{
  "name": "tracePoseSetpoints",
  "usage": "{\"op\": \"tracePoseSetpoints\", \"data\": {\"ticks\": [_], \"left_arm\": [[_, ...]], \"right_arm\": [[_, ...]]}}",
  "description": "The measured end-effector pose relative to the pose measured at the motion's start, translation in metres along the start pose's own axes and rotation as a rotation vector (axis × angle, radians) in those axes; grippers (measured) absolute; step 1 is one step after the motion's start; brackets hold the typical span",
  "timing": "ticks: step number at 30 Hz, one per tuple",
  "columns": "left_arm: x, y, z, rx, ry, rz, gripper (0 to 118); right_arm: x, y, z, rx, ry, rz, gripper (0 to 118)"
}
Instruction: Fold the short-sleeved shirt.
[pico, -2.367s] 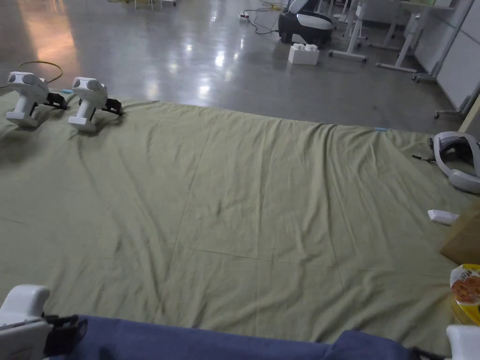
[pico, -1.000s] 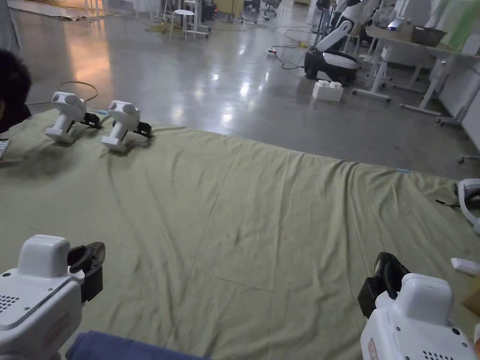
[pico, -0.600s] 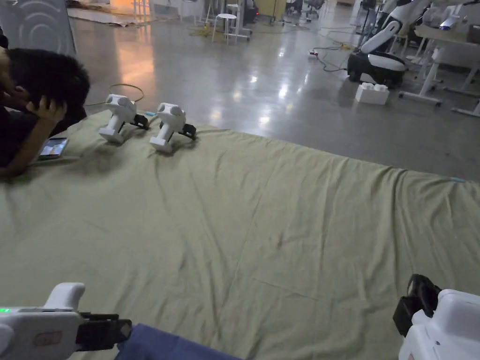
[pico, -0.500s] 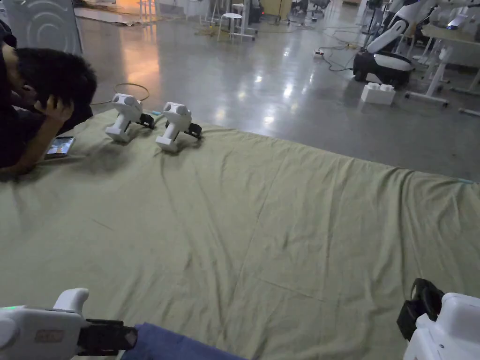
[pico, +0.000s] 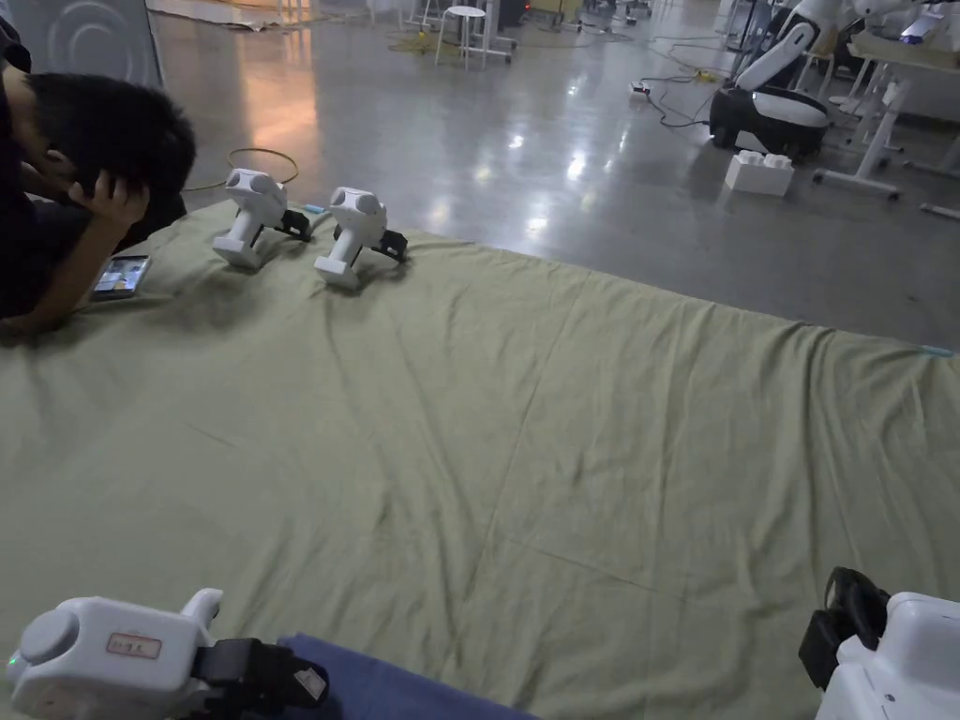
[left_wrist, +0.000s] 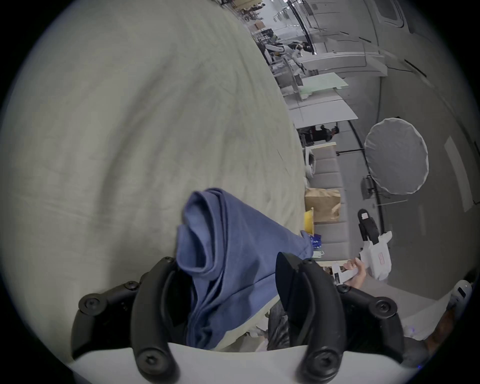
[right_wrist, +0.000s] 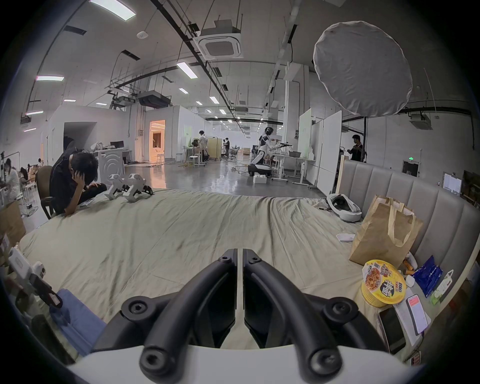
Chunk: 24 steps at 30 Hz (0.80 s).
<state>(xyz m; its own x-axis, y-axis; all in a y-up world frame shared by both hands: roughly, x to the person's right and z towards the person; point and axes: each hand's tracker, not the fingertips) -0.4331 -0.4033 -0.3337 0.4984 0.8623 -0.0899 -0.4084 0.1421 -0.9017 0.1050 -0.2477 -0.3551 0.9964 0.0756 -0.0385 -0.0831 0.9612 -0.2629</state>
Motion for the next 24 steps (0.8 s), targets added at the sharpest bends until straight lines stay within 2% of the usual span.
{"op": "tracePoseSetpoints", "data": {"ticks": [2, 3, 4, 5, 7, 10, 15, 19, 24], "left_arm": [[0.020, -0.011, -0.006, 0.005, 0.020, -0.030, 61], [0.024, -0.013, -0.011, 0.005, 0.064, -0.076, 50], [0.023, -0.012, -0.013, 0.001, 0.116, -0.102, 27], [0.019, -0.011, -0.010, 0.008, 0.109, -0.092, 23], [0.024, -0.014, -0.007, 0.022, 0.090, -0.095, 19], [0.026, -0.005, 0.002, 0.044, 0.200, -0.130, 13], [0.064, -0.005, 0.022, 0.098, 0.243, -0.174, 11], [0.090, 0.002, 0.050, 0.138, 0.359, -0.234, 11], [0.107, 0.013, 0.088, 0.194, 0.619, -0.277, 11]], "right_arm": [[-0.001, -0.001, 0.000, -0.003, -0.001, 0.005, 6], [-0.001, -0.002, 0.000, -0.006, 0.001, 0.006, 6], [-0.001, -0.003, -0.001, -0.011, 0.004, 0.007, 6], [-0.002, -0.004, -0.002, -0.015, 0.007, 0.007, 6], [-0.002, -0.005, -0.002, -0.022, 0.015, 0.009, 6], [-0.002, -0.007, -0.001, -0.026, 0.020, 0.017, 6], [0.001, -0.008, -0.001, -0.034, 0.023, 0.021, 6], [0.005, -0.008, -0.002, -0.035, 0.022, 0.018, 6], [0.010, -0.008, -0.002, -0.033, 0.024, 0.008, 6]]}}
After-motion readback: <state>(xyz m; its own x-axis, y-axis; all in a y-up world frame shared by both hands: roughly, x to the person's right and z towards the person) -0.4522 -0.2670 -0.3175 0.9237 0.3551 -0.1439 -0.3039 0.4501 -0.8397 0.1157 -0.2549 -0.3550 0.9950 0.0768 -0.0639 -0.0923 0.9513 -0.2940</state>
